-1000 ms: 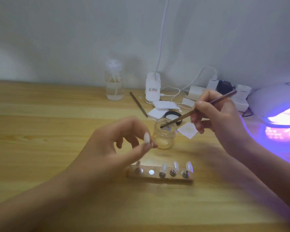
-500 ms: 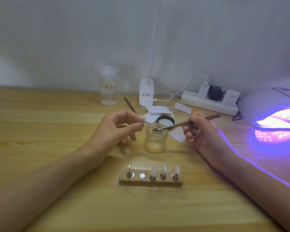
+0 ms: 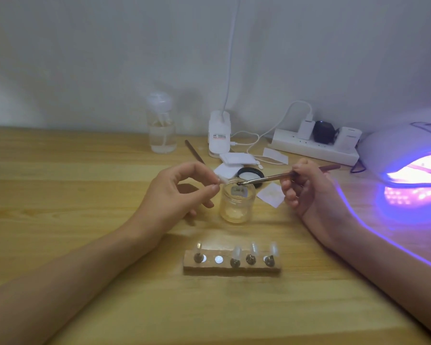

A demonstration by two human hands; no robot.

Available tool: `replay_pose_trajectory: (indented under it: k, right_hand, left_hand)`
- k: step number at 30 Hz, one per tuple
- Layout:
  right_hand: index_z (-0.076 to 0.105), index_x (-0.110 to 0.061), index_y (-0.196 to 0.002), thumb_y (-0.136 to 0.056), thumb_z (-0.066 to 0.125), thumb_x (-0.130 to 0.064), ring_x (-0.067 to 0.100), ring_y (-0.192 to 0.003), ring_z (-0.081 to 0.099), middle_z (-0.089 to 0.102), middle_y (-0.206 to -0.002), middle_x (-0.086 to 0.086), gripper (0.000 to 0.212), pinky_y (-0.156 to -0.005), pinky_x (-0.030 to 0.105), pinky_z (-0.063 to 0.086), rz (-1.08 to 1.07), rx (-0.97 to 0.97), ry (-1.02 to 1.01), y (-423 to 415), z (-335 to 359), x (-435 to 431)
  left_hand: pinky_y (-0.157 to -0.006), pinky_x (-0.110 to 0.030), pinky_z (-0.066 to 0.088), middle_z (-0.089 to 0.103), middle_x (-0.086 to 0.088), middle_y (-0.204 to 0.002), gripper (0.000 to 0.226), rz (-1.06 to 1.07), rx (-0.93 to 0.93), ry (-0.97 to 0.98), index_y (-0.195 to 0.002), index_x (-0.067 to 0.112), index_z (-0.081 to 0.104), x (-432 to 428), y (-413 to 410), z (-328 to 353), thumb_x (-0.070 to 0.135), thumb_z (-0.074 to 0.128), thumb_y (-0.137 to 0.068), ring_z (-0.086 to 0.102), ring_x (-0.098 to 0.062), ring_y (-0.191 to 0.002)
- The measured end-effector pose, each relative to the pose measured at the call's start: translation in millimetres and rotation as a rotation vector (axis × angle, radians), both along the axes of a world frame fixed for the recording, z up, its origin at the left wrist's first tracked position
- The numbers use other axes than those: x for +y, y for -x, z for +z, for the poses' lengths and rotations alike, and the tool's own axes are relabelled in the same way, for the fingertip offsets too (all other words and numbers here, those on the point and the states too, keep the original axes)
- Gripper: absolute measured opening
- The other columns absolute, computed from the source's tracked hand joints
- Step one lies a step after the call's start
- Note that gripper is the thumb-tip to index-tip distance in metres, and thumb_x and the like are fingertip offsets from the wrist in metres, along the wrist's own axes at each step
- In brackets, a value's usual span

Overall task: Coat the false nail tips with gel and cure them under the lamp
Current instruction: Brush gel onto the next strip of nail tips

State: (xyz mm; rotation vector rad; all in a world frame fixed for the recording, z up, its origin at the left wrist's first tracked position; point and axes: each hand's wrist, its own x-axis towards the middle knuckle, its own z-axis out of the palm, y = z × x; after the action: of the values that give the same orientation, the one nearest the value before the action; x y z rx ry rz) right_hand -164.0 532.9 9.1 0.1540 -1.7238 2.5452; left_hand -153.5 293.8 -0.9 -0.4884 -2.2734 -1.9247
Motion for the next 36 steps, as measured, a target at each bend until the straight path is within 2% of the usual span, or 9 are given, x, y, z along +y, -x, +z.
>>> replay_pose_trajectory:
  k: [3,9,14,18,23,25,28,32,36]
  right_hand:
    - [0.046,-0.018,-0.068,-0.098,0.046,-0.010,0.007,-0.048,0.050,0.055,-0.058,0.000,0.031,-0.041,0.015,0.038,0.008,0.026,-0.028,-0.1,-0.5,-0.7]
    - [0.050,-0.021,-0.072,-0.093,0.059,-0.021,0.009,-0.052,0.051,0.063,-0.066,0.002,0.023,-0.046,0.017,0.041,0.040,0.134,-0.109,-2.0,-2.2,-0.9]
    - [0.053,-0.024,-0.070,-0.087,0.061,-0.028,0.010,-0.053,0.051,0.065,-0.069,0.003,0.019,-0.047,0.018,0.042,0.064,0.135,-0.195,-3.0,-0.6,-2.4]
    - [0.054,-0.028,-0.064,-0.088,0.066,-0.024,0.009,-0.049,0.049,0.066,-0.067,0.003,0.028,-0.044,0.017,0.038,0.026,0.119,-0.214,-2.4,-1.1,-2.8]
    - [0.053,-0.025,-0.068,-0.086,0.062,-0.028,0.009,-0.050,0.047,0.066,-0.070,0.003,0.021,-0.045,0.017,0.035,0.037,0.133,-0.206,-4.3,0.4,-2.2]
    - [0.052,-0.025,-0.067,-0.088,0.066,-0.025,0.008,-0.050,0.047,0.066,-0.069,0.003,0.025,-0.044,0.018,0.034,0.022,0.121,-0.232,-4.9,-0.2,-3.0]
    - [0.049,-0.022,-0.070,-0.095,0.059,-0.018,0.007,-0.050,0.046,0.065,-0.066,0.002,0.027,-0.043,0.016,0.031,-0.014,0.114,-0.190,-4.2,-0.2,-2.5]
    - [0.051,-0.021,-0.072,-0.089,0.061,-0.028,0.009,-0.050,0.045,0.066,-0.071,0.003,0.021,-0.043,0.017,0.031,0.036,0.151,-0.236,-6.3,0.8,-3.5]
    - [0.052,-0.026,-0.066,-0.093,0.060,-0.023,0.006,-0.049,0.044,0.065,-0.067,0.002,0.028,-0.041,0.014,0.031,-0.013,0.119,-0.209,-5.3,0.0,-2.8]
  left_hand:
    - [-0.047,-0.021,0.048,0.074,0.007,-0.095,0.008,0.003,0.000,0.020,-0.082,0.020,0.068,0.5,0.3,-2.2,0.016,0.075,-0.086,0.068,-0.008,-0.067]
    - [-0.043,-0.026,0.047,0.073,0.002,-0.099,0.011,-0.018,0.019,0.021,-0.082,0.020,0.067,-0.2,-0.2,-2.2,0.011,0.074,-0.086,0.063,-0.010,-0.057]
    - [-0.046,-0.021,0.046,0.072,0.007,-0.094,0.015,-0.016,0.037,0.045,-0.080,0.022,0.068,0.1,0.0,-2.3,0.010,0.075,-0.085,0.059,-0.009,-0.054]
    - [-0.048,-0.017,0.045,0.071,0.013,-0.089,0.015,-0.016,0.044,0.052,-0.079,0.022,0.066,-0.1,0.8,-2.5,0.011,0.075,-0.084,0.058,-0.007,-0.054]
    - [-0.051,-0.013,0.044,0.064,0.020,-0.065,0.014,-0.027,0.047,0.042,-0.079,0.018,0.065,1.3,0.2,-2.9,0.010,0.075,-0.084,0.053,-0.005,-0.052]
    - [-0.051,-0.014,0.044,0.063,0.020,-0.064,0.012,-0.029,0.046,0.035,-0.081,0.013,0.064,1.3,0.3,-2.9,0.009,0.075,-0.084,0.052,-0.006,-0.052]
    - [-0.051,-0.013,0.043,0.062,0.020,-0.061,0.012,-0.032,0.054,0.033,-0.082,0.009,0.063,1.5,0.0,-2.3,0.007,0.075,-0.084,0.051,-0.005,-0.050]
    - [-0.051,-0.016,0.043,0.062,0.019,-0.062,0.012,-0.030,0.056,0.032,-0.081,0.011,0.063,1.6,-0.9,-1.6,0.008,0.075,-0.084,0.050,-0.007,-0.050]
    - [-0.050,-0.015,0.042,0.061,0.020,-0.062,0.012,-0.027,0.062,0.031,-0.081,0.009,0.063,2.6,-1.3,-1.1,0.008,0.074,-0.084,0.048,-0.006,-0.050]
